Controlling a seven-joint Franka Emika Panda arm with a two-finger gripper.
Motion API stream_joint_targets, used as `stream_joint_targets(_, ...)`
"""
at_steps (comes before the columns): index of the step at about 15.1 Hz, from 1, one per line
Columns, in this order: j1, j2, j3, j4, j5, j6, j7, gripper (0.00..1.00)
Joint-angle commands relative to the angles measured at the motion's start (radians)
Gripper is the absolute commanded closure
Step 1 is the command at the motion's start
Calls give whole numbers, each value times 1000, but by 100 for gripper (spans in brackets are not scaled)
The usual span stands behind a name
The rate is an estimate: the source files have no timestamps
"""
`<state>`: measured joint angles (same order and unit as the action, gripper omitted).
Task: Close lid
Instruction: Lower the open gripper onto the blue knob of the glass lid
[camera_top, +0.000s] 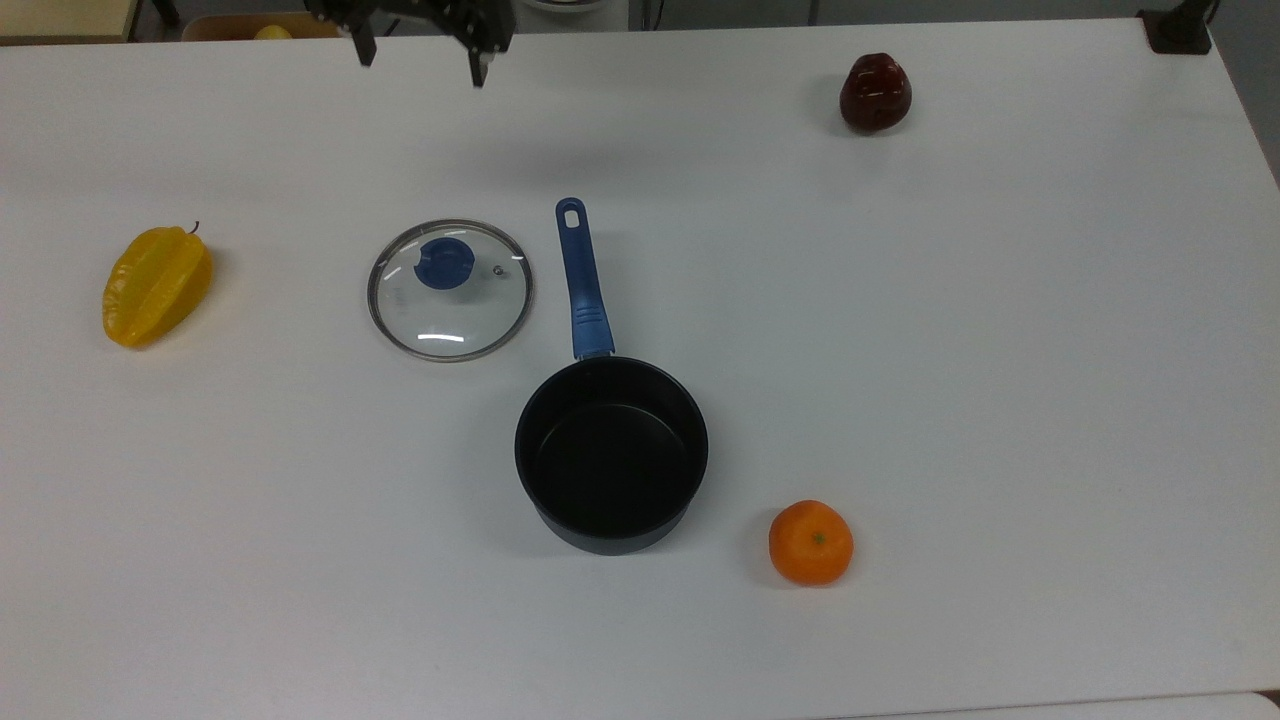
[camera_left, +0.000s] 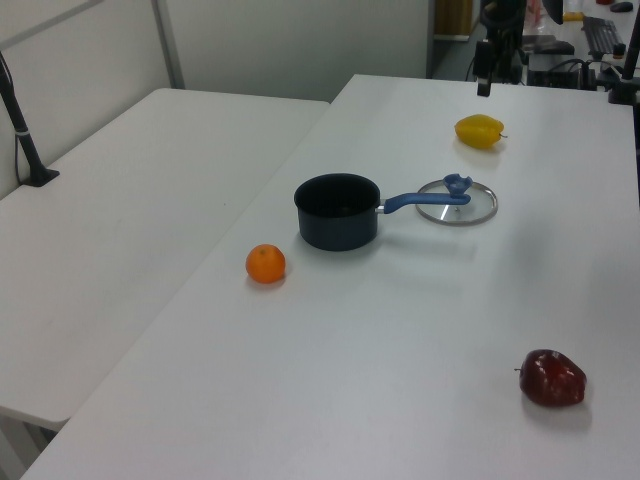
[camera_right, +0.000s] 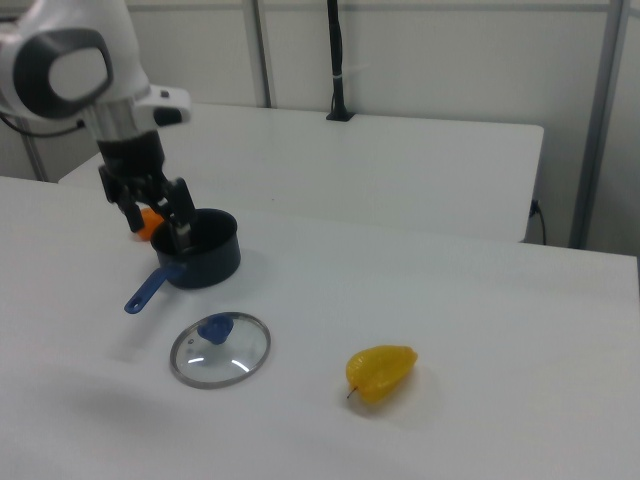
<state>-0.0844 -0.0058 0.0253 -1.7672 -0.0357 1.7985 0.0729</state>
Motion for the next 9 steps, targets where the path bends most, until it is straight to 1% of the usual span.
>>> stream_joint_targets(1,-14,4,-4,-167,13,203,-56,0)
stream_joint_targets(3,-18,33,-5,-231,8,324,-56,0)
stream_joint_targets(5,-23,68,-4,-273,7,421,-56,0)
stream_joint_targets(6,-23,96,-5,-284,7,473,-56,0)
stream_joint_targets(9,-17,150,-4,-293,7,551,-55,0)
